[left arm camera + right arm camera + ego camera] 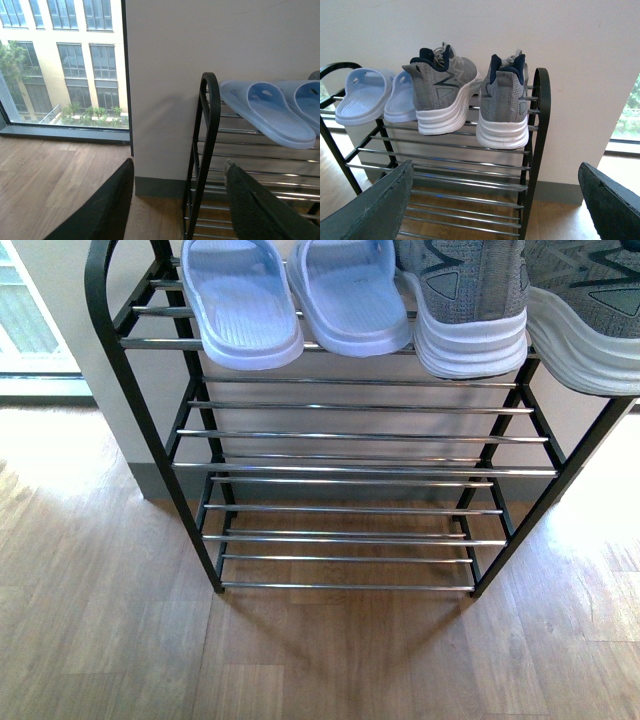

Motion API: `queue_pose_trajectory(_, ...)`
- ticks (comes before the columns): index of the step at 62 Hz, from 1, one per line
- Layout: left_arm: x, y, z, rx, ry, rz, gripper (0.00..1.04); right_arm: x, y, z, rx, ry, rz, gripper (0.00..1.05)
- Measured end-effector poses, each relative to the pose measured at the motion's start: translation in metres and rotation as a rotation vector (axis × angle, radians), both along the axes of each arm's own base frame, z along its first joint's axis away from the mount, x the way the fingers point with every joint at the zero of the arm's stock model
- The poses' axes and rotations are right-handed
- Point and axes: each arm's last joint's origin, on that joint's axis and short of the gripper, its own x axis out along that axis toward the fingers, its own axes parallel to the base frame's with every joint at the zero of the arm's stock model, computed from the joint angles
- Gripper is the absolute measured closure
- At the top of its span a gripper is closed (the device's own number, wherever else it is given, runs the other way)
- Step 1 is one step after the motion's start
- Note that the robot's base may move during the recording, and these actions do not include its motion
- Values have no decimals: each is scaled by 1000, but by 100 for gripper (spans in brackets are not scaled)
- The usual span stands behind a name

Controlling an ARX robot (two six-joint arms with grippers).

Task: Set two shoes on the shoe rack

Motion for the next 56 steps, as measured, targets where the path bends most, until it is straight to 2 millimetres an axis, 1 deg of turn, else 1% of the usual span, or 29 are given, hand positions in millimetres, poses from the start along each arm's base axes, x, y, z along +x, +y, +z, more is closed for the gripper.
queue_pose_trajectory(2,0,0,0,0,0,0,37,0,0,0,0,0,0,9)
queue_pose_trajectory(4,0,0,0,0,0,0,29,0,0,0,0,0,0,9)
queue_pose_trajectory(6,0,0,0,0,0,0,25,0,0,0,0,0,0,9)
queue_pose_trajectory(7,0,0,0,0,0,0,20,0,0,0,0,0,0,9)
queue_pose_trajectory(8,0,0,0,0,0,0,19,0,0,0,0,0,0,9)
queue_pose_trajectory(10,0,0,0,0,0,0,12,0,0,0,0,0,0,9)
queue_pose_trajectory(12,0,0,0,0,0,0,8,0,0,0,0,0,0,9)
queue_pose_trajectory(16,0,0,0,2,0,0,10,0,0,0,0,0,0,9)
queue_pose_trajectory(56,0,0,0,2,0,0,9,0,0,0,0,0,0,9)
